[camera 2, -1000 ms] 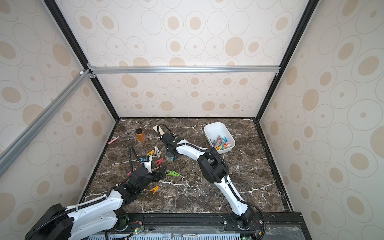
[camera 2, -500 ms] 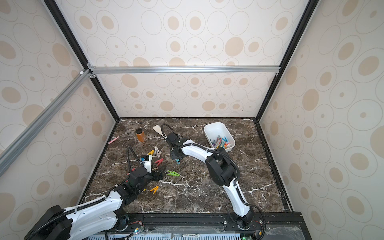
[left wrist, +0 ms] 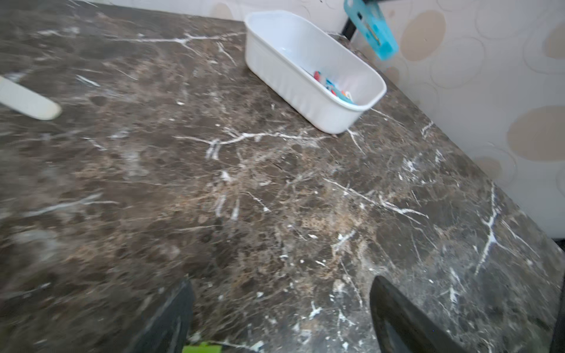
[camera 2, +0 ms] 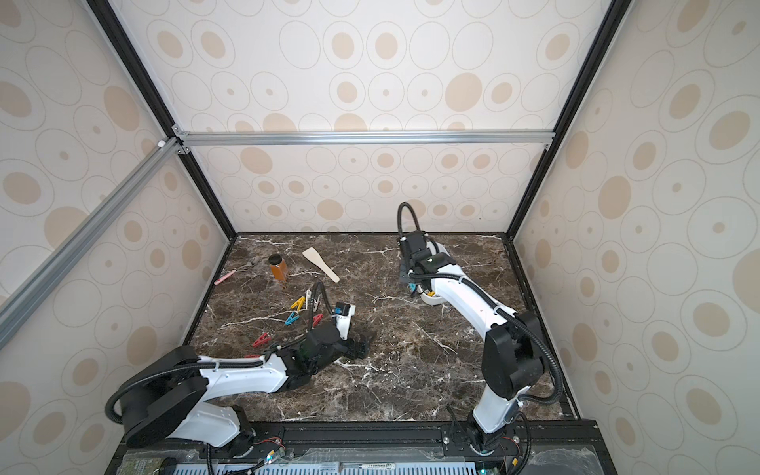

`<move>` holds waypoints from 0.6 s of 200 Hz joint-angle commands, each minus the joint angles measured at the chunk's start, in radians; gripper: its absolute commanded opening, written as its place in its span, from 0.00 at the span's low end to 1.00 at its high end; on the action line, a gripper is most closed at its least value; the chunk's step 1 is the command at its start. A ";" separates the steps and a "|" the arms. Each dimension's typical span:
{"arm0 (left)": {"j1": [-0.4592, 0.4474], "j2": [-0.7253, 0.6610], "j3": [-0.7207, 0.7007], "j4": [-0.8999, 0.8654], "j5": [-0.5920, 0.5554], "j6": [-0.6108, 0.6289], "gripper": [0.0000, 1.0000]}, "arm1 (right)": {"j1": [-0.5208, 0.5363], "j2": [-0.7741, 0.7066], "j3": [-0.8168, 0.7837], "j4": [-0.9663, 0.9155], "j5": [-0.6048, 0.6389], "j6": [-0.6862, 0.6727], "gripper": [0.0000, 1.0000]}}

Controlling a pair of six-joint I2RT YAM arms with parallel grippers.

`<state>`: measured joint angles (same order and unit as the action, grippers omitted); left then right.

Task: Put the clothespins into the storage box
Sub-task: Place the clothespin in the storage box.

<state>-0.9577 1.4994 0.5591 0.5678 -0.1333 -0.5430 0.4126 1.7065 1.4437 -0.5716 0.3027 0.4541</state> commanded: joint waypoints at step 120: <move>0.050 -0.033 0.033 -0.088 -0.049 -0.050 0.92 | 0.130 0.145 0.103 0.034 0.053 -0.035 0.25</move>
<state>-0.9455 1.5417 0.6186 0.5331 -0.1364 -0.5465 0.4065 1.9430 1.6051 -0.5518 0.3584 0.4431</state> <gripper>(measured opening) 0.917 0.245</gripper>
